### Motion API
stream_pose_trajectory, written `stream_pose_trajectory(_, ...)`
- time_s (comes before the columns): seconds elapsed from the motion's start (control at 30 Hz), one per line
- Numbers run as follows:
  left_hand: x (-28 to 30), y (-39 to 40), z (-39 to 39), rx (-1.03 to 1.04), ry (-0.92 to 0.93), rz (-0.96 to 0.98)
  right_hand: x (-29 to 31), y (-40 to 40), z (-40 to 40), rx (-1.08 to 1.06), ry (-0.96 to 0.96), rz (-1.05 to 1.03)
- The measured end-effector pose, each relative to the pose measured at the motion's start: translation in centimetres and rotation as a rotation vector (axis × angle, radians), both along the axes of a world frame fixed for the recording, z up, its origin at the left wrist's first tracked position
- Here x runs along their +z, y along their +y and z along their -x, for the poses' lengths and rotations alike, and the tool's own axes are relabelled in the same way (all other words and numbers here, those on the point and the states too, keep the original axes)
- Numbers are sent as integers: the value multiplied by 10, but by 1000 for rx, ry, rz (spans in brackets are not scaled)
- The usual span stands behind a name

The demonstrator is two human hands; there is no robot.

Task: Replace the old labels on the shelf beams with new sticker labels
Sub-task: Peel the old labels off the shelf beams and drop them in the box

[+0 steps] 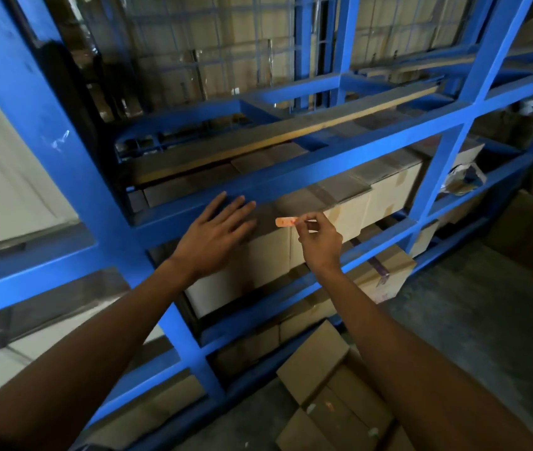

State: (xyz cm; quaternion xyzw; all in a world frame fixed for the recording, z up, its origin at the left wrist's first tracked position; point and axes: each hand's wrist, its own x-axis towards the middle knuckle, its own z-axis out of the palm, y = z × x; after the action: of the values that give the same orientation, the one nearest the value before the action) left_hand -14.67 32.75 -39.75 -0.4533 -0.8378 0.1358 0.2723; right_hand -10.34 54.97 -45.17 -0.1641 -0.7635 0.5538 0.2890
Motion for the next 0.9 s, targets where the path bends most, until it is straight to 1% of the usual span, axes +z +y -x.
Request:
stream_pose_trajectory(0.07, -29, -20, -17, -12, -54, 54, -20, -6, -9, 63, -48, 35)
stream_pose_trajectory(0.13, -57, -42, -33, 37, -145, 143, -41, -13, -16, 108, -113, 61)
stream_pose_trajectory(0.2, -83, -67, -44, 121, -246, 245, -61, -20, -22, 137, -182, 83)
stream_pose_trajectory(0.27, -105, -91, -48, 263, -340, 356, -84, -25, -27, 136, -245, 85)
stream_pose_trajectory(0.33, -126, -108, -44, 301, -390, 432, -108, -30, -32, 116, -302, 125)
stream_pose_trajectory(0.4, -146, -112, -38, 256, -394, 499, -132, -33, -36, 74, -379, 183)
stream_pose_trajectory(0.47, -175, -112, -32, 198, -437, 580, -160, -36, -41, 20, -490, 251)
stream_pose_trajectory(0.57, -215, -101, -28, 204, -527, 707, -202, -39, -58, -16, -652, 330)
stream_pose_trajectory(0.63, -249, -95, -18, 185, -582, 750, -228, -40, -69, -89, -731, 382)
stream_pose_trajectory(0.7, -275, -86, -5, 182, -645, 866, -247, -40, -77, -168, -784, 412)
stream_pose_trajectory(0.73, -288, -79, 4, 150, -645, 909, -259, -39, -80, -230, -804, 439)
stream_pose_trajectory(0.83, -312, -59, 29, 43, -543, 958, -287, -34, -85, -366, -844, 536)
stream_pose_trajectory(0.9, -319, -38, 48, -85, -479, 938, -309, -31, -88, -431, -864, 612)
